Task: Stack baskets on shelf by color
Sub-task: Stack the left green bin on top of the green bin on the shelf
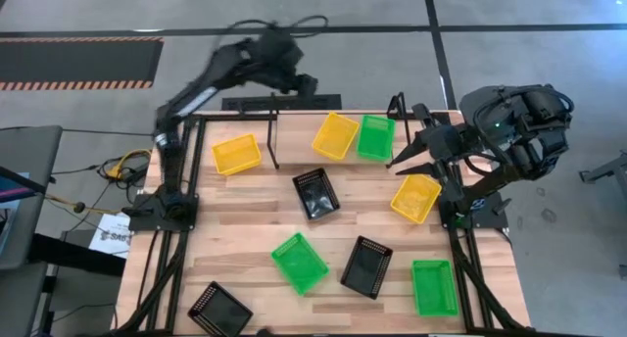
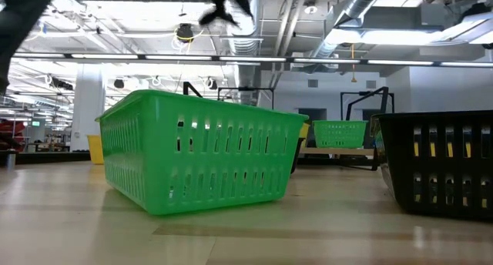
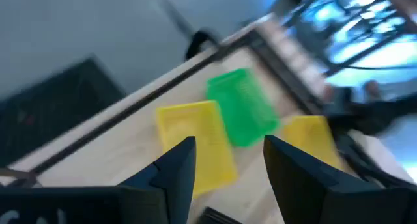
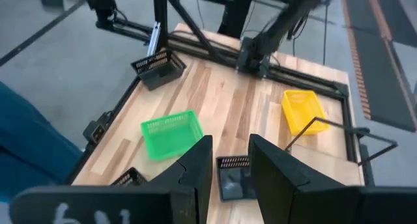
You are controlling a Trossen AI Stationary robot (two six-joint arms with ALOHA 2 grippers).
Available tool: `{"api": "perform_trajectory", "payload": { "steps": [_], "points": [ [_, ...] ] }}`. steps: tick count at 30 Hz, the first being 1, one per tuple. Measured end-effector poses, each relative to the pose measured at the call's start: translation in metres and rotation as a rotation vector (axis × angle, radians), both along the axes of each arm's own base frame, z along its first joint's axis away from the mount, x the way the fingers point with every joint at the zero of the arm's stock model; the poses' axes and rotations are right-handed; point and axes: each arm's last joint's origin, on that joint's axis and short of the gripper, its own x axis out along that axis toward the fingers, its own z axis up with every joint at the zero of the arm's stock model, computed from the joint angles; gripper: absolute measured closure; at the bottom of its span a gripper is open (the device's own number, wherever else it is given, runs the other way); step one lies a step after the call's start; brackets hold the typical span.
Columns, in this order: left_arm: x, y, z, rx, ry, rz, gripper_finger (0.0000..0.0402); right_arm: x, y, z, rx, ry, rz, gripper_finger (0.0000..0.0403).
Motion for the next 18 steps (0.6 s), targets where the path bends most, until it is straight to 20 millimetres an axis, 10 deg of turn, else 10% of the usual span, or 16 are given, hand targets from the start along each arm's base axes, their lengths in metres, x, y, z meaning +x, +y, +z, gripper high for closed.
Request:
{"api": "perform_trajectory", "payload": {
  "steps": [9,18],
  "points": [
    [-0.084,-0.13,0.085,0.364,-0.13,-0.053,0.0235,0.018,0.002,-0.024,0.117,0.232,-0.167,0.0281],
    [-0.133,-0.19,0.093,0.51,-0.074,-0.056,0.0235,0.049,0.008,-0.064,0.267,0.446,-0.366,0.0281]
  ]
}}
